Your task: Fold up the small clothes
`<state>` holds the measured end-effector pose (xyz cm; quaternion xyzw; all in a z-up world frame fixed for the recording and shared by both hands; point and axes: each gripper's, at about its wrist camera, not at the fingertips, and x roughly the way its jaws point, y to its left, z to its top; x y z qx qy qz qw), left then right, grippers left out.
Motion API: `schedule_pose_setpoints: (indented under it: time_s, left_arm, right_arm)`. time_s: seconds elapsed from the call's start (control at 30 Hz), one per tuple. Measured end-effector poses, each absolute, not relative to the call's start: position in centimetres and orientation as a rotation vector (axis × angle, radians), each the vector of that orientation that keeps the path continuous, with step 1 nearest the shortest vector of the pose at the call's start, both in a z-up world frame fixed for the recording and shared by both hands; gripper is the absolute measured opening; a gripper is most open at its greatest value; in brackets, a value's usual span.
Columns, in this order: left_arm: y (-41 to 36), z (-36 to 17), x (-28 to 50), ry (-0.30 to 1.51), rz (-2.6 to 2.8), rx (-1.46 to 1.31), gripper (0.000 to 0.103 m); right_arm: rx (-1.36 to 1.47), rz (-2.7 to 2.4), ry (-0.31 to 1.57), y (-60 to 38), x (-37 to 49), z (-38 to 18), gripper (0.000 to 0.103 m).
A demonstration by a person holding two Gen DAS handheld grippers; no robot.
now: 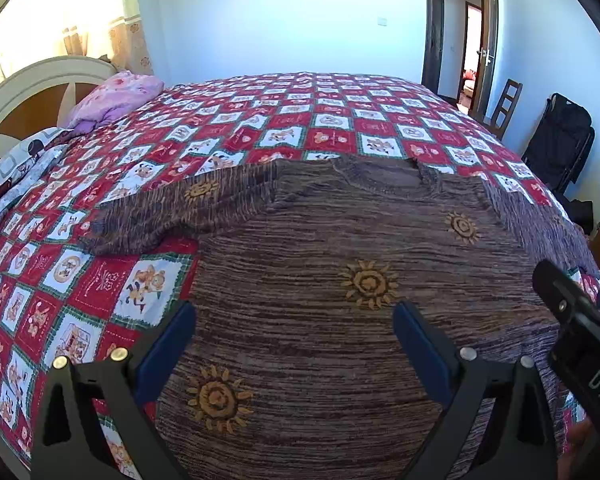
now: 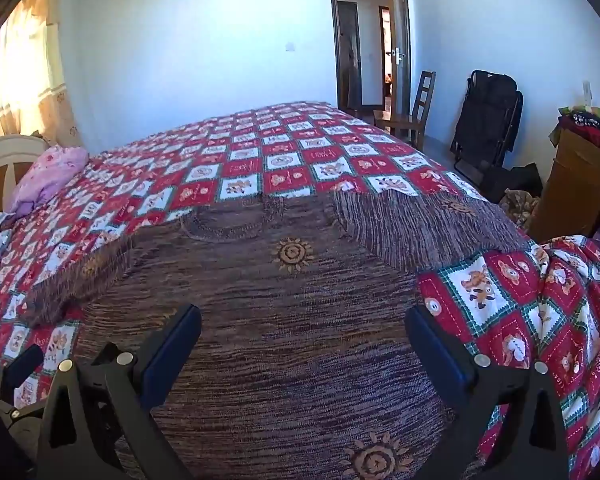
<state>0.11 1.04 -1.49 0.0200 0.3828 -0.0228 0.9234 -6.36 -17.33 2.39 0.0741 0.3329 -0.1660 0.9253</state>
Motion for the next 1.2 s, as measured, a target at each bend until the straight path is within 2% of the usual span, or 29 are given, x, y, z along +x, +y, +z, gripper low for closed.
schedule_pose_setpoints:
  time_s: [1.2]
  left_arm:
    - [1.7,-1.6,-0.1,0.762,-0.037,0.029,0.101]
  right_arm:
    - [0.030,-0.454,0.724,-17.4,-5.3,1.8,0.102]
